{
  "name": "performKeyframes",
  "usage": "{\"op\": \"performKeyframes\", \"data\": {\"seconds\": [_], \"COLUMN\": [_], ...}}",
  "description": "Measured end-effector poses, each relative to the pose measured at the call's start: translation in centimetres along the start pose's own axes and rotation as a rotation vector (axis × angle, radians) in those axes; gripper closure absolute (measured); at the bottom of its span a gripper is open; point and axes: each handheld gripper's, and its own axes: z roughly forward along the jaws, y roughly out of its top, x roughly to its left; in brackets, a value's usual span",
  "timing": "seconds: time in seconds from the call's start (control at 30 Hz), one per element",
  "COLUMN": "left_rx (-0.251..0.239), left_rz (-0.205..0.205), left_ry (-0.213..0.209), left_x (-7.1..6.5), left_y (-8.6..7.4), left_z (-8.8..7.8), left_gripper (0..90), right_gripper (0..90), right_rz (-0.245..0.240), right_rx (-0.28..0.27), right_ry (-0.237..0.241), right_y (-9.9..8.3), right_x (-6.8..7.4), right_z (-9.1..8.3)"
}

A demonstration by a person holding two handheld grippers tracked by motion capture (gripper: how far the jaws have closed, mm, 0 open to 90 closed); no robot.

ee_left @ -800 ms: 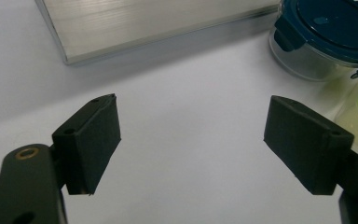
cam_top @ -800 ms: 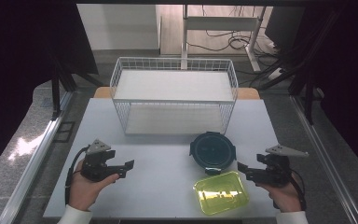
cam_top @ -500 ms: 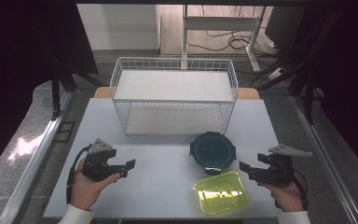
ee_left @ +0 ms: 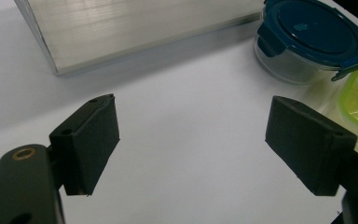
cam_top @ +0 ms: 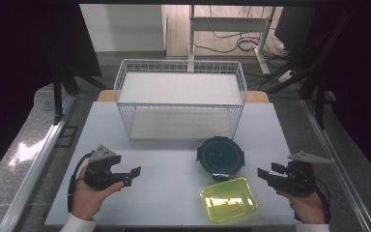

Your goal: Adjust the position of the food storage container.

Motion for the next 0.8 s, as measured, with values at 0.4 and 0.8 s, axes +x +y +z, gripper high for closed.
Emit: {"op": "performKeyframes", "data": {"seconds": [0.4, 0.8], "left_rx": [0.035, 0.05], "left_rz": [0.002, -0.009], "left_ry": [0.008, 0.014], "left_x": [-0.1, 0.2], "left_y": [-0.6, -0.9], "left_z": [0.6, 0.6], "left_gripper": [17.1, 17.0], "right_gripper": [81.5, 88.4], "right_rz": [0.006, -0.037], "right_rx": [0.136, 0.243], "right_ry": [-0.07, -0.092], "right_y": [0.0, 2.3], "right_x": [-2.0, -1.7], "right_z": [1.7, 5.3]}}
